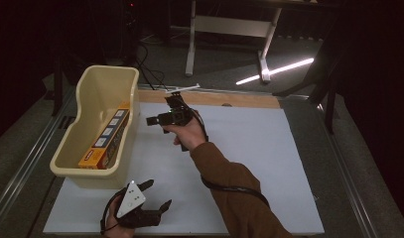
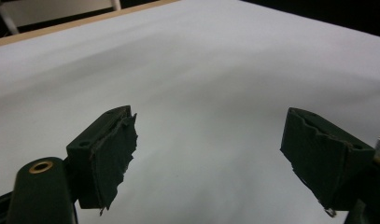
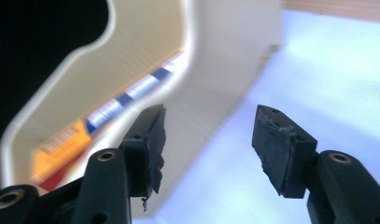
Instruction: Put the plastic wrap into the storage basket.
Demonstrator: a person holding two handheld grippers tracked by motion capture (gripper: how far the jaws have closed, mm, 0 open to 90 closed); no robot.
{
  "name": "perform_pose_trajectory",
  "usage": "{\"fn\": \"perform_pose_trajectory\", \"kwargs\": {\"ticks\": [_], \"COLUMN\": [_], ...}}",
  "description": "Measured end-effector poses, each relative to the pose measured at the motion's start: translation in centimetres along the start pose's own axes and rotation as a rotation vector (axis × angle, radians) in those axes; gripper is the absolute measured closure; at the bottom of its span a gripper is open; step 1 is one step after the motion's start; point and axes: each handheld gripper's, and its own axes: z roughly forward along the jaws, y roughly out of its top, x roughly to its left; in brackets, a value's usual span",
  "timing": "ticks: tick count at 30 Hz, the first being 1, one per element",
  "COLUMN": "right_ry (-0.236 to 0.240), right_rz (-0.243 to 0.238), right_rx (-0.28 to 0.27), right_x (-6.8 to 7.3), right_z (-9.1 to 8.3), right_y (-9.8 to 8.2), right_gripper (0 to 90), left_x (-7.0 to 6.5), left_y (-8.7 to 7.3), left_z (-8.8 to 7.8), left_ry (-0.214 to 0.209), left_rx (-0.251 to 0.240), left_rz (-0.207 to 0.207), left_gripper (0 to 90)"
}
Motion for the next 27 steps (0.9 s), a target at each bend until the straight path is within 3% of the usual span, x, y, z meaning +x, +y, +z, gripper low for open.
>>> {"fn": "perform_pose_trajectory", "kwargs": {"ticks": [2,5,10,14,17,19,24,25,26,27], "right_ry": [-0.029,-0.042,-0.086,-0.156,-0.245,-0.292,-0.355,-0.378,-0.378,-0.394], "right_rz": [-0.037,-0.035,-0.091,-0.154,-0.232,-0.256,-0.269,-0.258,-0.258,-0.264], "right_rx": [-0.005,-0.005,-0.003,-0.001,-0.005,-0.023,-0.081,-0.111,-0.111,-0.144], "right_x": [-1.0,-2.6,-4.9,-6.1,-6.7,-7.0,-8.5,-9.1,-9.1,-10.1], "right_z": [-0.9,-2.4,-4.8,-6.6,-7.9,-9.2,-12.7,-13.8,-13.8,-14.9], "right_y": [-0.9,-2.5,-5.6,-8.2,-10.4,-11.9,-16.7,-18.7,-18.7,-21.3], "right_gripper": [44.3,44.6,43.9,42.7,39.9,37.5,29.9,28.6,28.6,25.9], "left_x": [0.2,0.3,0.6,0.9,1.1,1.2,1.4,1.4,1.5,1.6], "left_y": [0.0,0.0,0.0,0.0,0.0,0.0,-0.1,-0.2,-0.2,-0.2], "left_z": [0.0,0.0,0.0,0.0,-0.1,-0.1,-0.2,-0.2,-0.2,-0.1], "left_ry": [0.009,0.016,0.03,0.045,0.055,0.064,0.089,0.093,0.096,0.102], "left_rx": [0.004,0.006,0.012,0.016,0.021,0.022,0.024,0.023,0.025,0.025], "left_rz": [-0.005,-0.012,-0.018,-0.028,-0.036,-0.041,-0.051,-0.055,-0.059,-0.063], "left_gripper": [17.6,17.6,17.6,17.6,17.6,17.6,17.6,17.6,17.6,17.6]}}
